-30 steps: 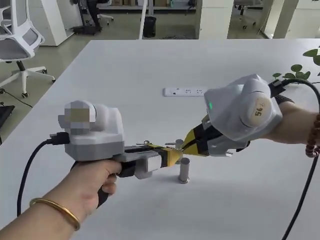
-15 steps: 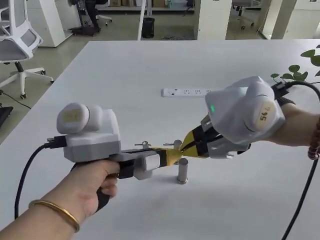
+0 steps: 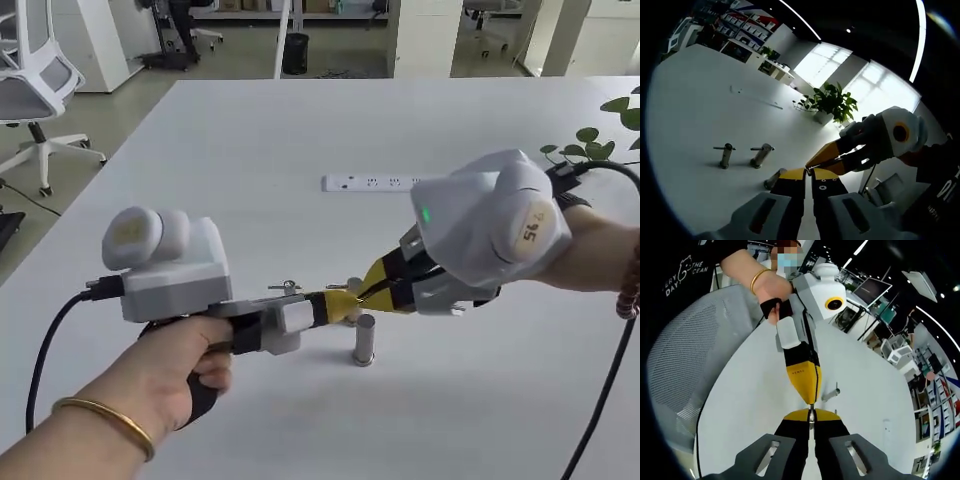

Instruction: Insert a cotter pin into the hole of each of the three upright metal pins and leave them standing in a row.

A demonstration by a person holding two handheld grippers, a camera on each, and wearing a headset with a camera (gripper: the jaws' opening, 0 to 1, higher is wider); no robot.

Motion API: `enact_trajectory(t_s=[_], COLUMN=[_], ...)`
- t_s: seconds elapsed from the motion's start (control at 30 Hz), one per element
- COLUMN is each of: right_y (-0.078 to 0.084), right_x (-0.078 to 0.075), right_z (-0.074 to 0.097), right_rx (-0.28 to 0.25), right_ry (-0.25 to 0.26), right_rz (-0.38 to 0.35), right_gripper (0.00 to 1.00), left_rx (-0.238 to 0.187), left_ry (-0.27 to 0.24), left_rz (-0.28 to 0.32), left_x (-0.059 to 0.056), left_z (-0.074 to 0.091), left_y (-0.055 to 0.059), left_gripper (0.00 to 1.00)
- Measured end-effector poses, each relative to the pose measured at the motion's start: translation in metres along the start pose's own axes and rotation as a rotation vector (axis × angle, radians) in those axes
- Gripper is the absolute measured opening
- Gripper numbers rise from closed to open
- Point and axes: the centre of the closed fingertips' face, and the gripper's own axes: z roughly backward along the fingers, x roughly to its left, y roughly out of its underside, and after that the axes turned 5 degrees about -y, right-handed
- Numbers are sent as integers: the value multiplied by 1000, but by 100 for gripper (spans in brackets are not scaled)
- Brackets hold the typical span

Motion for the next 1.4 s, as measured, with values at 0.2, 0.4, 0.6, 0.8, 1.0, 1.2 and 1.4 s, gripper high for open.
enact_trajectory(t_s=[0.2,0.4,0.6,0.8,1.0,1.2,1.4], right_y=[0,-1,0,3,6,7,6], right_x=[2,2,-2,-2,9,24,37], right_z=[-1,-1,-3,4,7,6,7], right_rx=[-1,-25,-95,-192,-235,-265,-295], right_ry=[-6,-13,-19,-62,-109,-175,-248], right_rz=[-1,-77,-226,-482,-648,-729,-776], right_gripper=[0,0,0,0,6,8,8], left_rx=[3,0,1,26,58,67,72], left_ry=[0,-1,-19,-26,-19,25,72], left_rz=[-9,-47,-90,-211,-299,-371,-424], left_x=[1,0,4,8,10,7,0], left_z=[0,2,5,11,14,15,18], left_y=[2,1,1,8,18,26,32], left_gripper=[1,0,0,0,0,0,0])
